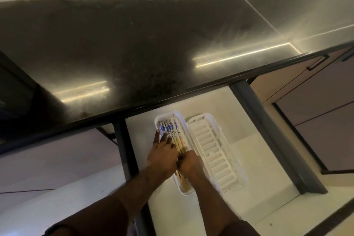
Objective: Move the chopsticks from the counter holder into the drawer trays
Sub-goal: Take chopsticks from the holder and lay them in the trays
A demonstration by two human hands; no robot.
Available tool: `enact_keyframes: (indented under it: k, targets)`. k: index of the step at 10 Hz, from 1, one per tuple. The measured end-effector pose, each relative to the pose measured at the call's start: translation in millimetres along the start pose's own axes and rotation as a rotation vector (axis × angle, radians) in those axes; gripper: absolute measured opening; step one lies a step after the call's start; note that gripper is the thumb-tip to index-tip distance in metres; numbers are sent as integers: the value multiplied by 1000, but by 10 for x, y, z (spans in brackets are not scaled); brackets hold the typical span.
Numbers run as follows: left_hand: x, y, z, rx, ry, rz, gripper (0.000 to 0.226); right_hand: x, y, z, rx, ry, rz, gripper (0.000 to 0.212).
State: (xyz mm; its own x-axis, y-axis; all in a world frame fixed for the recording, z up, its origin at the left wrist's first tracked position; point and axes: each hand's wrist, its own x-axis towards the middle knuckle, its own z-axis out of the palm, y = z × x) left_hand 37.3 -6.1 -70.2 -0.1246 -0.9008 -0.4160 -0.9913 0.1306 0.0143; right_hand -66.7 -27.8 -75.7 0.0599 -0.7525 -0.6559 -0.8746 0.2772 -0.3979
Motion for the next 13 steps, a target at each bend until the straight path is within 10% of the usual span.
enact_keyframes:
  k: [13]
  targets:
    - [70, 140, -30, 249, 12, -39, 35, -163, 336, 156, -190, 214, -187, 28]
